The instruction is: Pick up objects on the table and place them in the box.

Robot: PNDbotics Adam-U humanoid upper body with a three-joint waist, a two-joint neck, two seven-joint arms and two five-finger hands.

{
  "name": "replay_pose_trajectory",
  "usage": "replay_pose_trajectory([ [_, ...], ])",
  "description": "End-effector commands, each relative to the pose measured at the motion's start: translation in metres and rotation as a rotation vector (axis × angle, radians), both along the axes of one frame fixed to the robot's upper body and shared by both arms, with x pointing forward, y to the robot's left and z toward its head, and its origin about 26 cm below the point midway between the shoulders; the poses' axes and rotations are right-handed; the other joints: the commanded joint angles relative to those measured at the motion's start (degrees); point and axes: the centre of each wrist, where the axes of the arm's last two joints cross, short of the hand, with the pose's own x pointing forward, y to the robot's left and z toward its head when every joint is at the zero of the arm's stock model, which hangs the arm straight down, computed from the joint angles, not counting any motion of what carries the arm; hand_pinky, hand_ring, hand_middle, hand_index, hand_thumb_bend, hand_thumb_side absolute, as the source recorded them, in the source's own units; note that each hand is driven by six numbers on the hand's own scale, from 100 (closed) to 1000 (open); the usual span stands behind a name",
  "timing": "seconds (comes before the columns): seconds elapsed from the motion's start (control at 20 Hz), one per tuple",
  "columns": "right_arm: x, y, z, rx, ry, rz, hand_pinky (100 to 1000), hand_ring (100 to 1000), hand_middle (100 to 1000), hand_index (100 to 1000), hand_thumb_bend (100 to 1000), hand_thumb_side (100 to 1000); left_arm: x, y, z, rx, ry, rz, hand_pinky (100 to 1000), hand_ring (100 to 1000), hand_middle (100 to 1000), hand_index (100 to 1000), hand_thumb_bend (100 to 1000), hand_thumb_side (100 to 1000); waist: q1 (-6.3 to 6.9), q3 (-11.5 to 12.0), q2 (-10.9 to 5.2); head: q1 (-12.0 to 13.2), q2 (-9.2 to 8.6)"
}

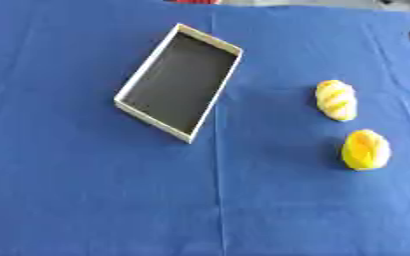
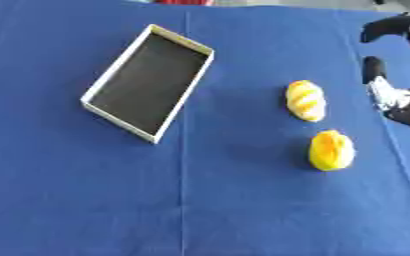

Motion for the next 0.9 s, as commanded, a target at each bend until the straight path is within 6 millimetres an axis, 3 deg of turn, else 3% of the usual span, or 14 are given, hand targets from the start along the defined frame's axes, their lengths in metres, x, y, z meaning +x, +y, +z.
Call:
replay_pose_trajectory([
  [0.05, 0.0023, 0.0048, 0.0154, -0.042, -0.002, 0.022, 860, 748, 635, 784, 100, 402, -0.001, 0.001, 0.0106, 0.032, -0.026, -0.011, 812, 805, 795, 888, 100, 627, 0.04, 0.2, -0.81, -0.5, -0.83],
  [0.5, 0.0065, 0.0125, 0.0149, -0.087, 0.06, 0.025, 862, 752, 645, 789, 100, 373, -0.0002, -0.0002, 0.0118, 0.029, -0.029, -0.02, 812, 803, 795, 888, 100, 627, -0.08, 1.1, -0.56, -1.5, -0.94],
  [0.9, 0.001, 0.005, 0.0087, -0.092, 0.054, -0.012, 866, 765, 664, 803, 100, 363, -0.001, 0.0007, 0.01, 0.032, -0.021, -0.014, 812, 803, 795, 888, 100, 627, -0.03, 0.4, -0.31, -1.1, -0.63],
])
